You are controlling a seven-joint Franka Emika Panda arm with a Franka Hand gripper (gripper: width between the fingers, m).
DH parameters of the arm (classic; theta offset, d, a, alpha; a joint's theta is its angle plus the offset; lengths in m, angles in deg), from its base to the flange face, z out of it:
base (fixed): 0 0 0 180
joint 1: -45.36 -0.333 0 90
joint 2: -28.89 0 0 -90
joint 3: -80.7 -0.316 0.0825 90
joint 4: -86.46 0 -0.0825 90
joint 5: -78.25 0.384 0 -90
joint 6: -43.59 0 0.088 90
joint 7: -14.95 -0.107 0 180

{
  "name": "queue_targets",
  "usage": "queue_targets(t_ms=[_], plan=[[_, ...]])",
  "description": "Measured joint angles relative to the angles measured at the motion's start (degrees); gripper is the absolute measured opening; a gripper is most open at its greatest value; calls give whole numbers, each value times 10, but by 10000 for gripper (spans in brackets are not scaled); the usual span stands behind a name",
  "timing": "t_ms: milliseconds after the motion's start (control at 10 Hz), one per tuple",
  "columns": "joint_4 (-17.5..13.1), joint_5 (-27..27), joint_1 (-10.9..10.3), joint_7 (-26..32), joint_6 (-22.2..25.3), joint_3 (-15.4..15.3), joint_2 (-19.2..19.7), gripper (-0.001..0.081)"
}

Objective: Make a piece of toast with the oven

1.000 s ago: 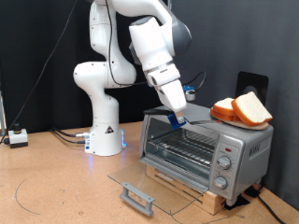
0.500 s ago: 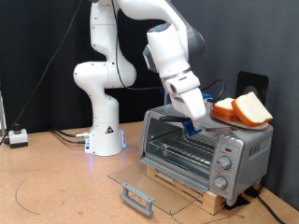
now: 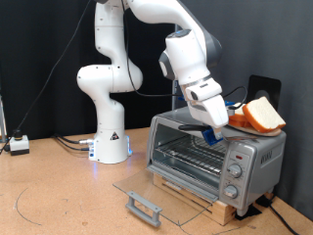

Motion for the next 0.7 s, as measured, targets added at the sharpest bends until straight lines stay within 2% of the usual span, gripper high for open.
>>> queue_targets(t_ms=[300,700], plan=[[-11,4,0,-2,-7,-7,8,460],[-25,39,-7,22,-7,-9,7,460]])
